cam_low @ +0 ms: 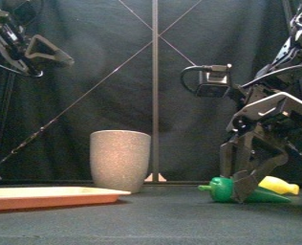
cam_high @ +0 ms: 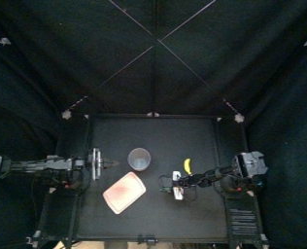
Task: Pick the green pepper then place it in the grey bowl
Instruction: Place green pepper in the grey bowl
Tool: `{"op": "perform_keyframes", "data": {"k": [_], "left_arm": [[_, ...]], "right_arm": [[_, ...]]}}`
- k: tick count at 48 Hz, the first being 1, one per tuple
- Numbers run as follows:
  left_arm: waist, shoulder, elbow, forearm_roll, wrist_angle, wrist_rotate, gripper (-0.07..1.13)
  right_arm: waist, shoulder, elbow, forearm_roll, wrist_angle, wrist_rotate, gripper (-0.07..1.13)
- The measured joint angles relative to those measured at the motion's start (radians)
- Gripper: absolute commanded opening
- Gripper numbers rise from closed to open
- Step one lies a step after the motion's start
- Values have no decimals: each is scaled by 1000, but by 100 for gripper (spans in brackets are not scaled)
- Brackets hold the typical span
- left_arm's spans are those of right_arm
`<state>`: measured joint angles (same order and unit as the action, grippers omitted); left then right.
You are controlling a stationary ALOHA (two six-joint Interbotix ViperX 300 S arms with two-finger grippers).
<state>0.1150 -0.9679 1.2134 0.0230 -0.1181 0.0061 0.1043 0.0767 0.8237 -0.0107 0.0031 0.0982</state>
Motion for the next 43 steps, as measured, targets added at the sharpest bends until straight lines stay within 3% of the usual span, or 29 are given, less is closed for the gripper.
{"op": "perform_keyframes", "data": {"k": [13, 31, 43], "left_arm": [[0, 2, 2, 2, 0, 2, 8], [0, 0, 3, 0, -14, 2, 8], [0, 2, 34, -3, -15, -3, 8]], "right_arm": [[-23, -54, -117, -63, 46, -9, 65], [-204, -78, -383, -359, 28, -3, 65], [-298, 112, -520, -344, -3, -2, 66]]}}
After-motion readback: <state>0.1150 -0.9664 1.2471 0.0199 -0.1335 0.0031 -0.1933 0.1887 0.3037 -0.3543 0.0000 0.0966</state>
